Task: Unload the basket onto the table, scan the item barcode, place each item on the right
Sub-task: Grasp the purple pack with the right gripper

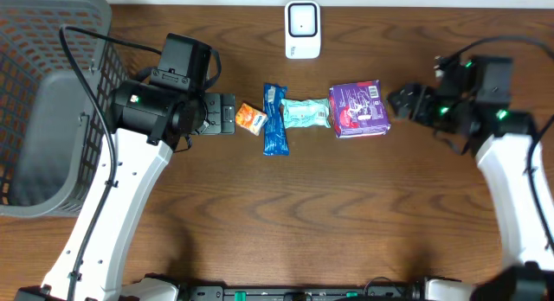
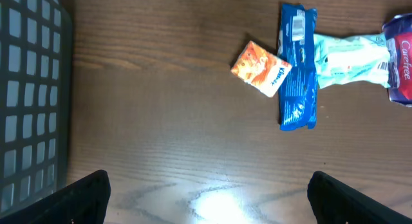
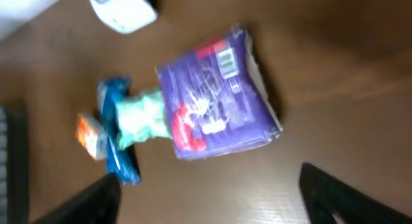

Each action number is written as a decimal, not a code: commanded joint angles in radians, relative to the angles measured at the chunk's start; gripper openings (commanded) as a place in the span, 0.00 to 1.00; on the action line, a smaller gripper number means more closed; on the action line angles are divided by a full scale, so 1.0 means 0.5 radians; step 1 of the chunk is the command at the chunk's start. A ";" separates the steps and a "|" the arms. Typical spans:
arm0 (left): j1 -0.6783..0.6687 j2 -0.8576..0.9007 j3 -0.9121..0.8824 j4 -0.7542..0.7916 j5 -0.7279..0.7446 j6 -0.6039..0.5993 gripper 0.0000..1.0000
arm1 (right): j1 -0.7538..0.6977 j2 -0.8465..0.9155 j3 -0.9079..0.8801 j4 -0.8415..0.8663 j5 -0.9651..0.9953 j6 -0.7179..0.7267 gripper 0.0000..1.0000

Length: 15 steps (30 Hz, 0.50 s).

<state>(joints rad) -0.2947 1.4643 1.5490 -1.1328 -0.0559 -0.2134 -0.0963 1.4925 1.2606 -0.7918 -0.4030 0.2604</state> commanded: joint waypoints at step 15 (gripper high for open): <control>0.008 0.011 0.011 -0.009 -0.018 -0.019 0.98 | 0.005 1.102 0.667 -0.086 -0.420 -0.883 0.86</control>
<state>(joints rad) -0.2947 1.4643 1.5490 -1.1336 -0.0555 -0.2134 -0.0967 2.0010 1.5700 -0.8570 -0.5251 -0.1192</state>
